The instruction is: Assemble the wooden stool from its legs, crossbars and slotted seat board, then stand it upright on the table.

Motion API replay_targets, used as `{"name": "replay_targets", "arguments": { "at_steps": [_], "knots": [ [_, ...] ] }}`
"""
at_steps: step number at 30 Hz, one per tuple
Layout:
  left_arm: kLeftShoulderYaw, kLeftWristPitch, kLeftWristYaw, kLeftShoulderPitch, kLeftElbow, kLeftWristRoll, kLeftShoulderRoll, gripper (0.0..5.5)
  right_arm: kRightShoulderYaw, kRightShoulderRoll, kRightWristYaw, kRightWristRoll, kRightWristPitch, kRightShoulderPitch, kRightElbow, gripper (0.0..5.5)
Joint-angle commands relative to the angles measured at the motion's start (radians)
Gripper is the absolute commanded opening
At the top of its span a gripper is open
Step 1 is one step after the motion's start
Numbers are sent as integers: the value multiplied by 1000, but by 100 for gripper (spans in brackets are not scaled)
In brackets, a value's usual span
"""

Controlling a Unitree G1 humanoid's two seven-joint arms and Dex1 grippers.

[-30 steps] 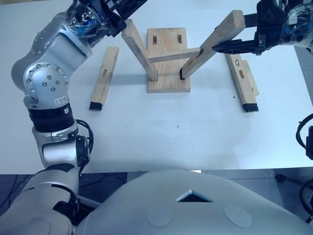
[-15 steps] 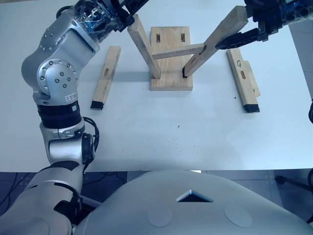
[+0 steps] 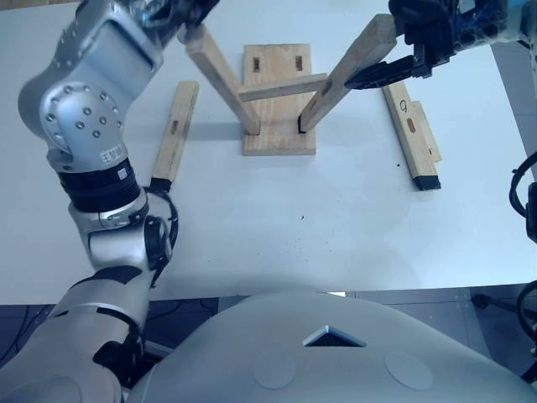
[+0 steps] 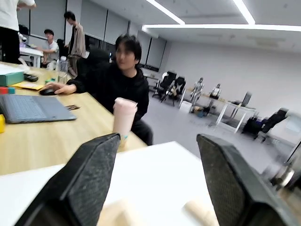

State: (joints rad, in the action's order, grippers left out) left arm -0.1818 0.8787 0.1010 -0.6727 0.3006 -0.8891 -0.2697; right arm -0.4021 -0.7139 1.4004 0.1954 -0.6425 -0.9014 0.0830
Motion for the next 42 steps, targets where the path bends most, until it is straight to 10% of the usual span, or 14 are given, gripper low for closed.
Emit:
{"name": "replay_targets", "arguments": {
  "at_steps": [1, 17, 26, 35, 42],
  "knots": [
    [54, 89, -165, -60, 114, -27, 94, 269, -87, 61, 0, 6, -57, 124, 18, 203],
    [680, 9, -300, 304, -39, 691, 5, 19, -85, 107, -107, 39, -202, 83, -62, 203],
    [535, -190, -209, 264, 49, 767, 76, 0, -101, 133, -131, 46, -203, 72, -87, 203],
    [-287, -192, -304, -276, 108, 237, 2, 0, -143, 113, -101, 25, -184, 41, -22, 203],
    [-113, -300, -406, 94, -327, 751, -151, 0, -175, 117, -54, 22, -168, -14, 34, 203]
  ]
}}
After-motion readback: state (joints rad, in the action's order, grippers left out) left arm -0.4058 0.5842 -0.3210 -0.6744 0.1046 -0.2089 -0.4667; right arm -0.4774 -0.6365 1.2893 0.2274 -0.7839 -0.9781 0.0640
